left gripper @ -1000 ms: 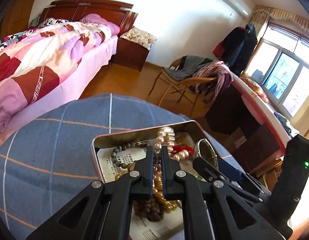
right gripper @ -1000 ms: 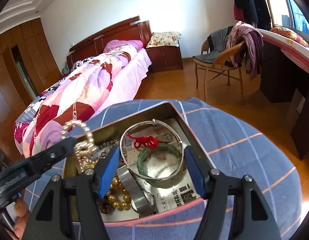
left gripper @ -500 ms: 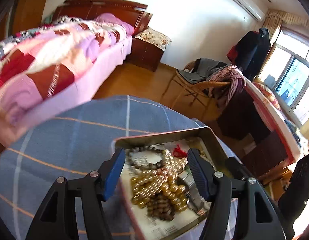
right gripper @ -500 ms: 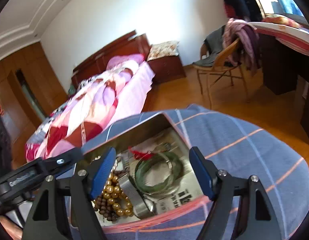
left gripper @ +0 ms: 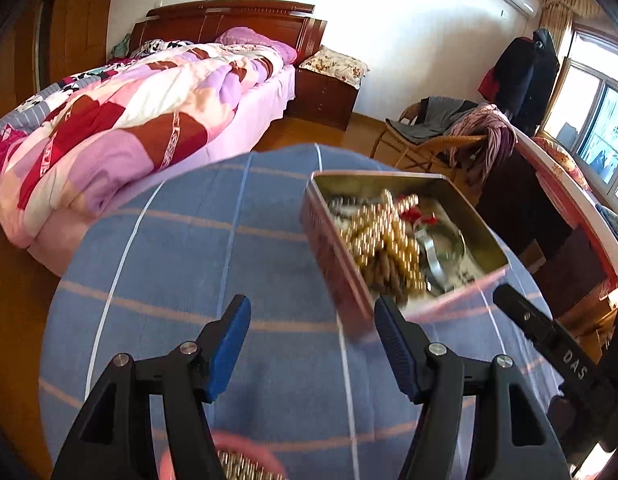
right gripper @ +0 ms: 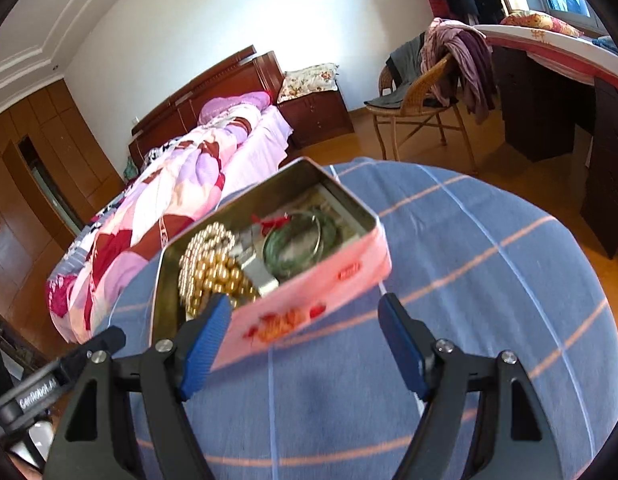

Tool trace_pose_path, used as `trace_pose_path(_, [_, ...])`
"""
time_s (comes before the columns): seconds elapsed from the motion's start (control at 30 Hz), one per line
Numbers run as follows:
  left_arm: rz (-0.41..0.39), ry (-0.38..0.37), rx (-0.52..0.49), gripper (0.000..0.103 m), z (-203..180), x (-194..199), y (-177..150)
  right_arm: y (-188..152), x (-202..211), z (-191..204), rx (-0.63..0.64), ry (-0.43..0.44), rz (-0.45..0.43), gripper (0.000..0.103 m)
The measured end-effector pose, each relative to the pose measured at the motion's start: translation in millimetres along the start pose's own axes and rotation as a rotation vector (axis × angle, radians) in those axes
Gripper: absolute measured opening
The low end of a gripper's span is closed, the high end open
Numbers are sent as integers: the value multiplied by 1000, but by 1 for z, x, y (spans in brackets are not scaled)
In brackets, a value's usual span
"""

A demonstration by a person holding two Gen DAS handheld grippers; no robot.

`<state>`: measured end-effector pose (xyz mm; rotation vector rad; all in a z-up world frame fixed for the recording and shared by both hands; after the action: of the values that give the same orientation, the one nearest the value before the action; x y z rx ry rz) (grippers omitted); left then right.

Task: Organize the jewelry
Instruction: 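Move both tools back to the pink bangle holding the gold bead chain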

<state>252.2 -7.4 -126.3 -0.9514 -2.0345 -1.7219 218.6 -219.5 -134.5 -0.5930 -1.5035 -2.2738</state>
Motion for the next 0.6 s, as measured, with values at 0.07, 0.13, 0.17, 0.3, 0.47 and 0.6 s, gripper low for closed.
trace_pose_path(0.07, [3, 0, 2, 64, 2, 7, -7, -5, 3, 3, 11, 1, 10, 79])
trace_pose_path(0.13, [4, 0, -6, 64, 1, 14, -11, -12, 7, 7, 16, 7, 24, 79])
trace_pose_path(0.17, [2, 1, -13, 64, 1, 17, -13, -16, 9, 8, 17, 12, 33, 79])
trace_pose_path(0.3, [-17, 1, -25, 64, 5, 35, -23, -31, 16, 19, 43, 26, 61, 79])
trace_pose_path(0.47, [-16, 3, -7, 64, 17, 47, -35, -44, 26, 33, 80, 47, 79, 79])
trace_pose_path(0.6, [-24, 22, -21, 64, 26, 58, -44, -51, 34, 42, 110, 62, 79, 79])
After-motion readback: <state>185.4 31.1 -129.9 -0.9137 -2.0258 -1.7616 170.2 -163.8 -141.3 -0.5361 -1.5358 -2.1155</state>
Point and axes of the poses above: each gripper's, at about its wrist camera, not at the fingertips, and x roughly against the way its jaws point, z to its left, y to its top, the point moved 5 cm from there along -x, roughly the way its jaws point, and after that the axes turned 7 degrees about -z, right-handed, at the moved point
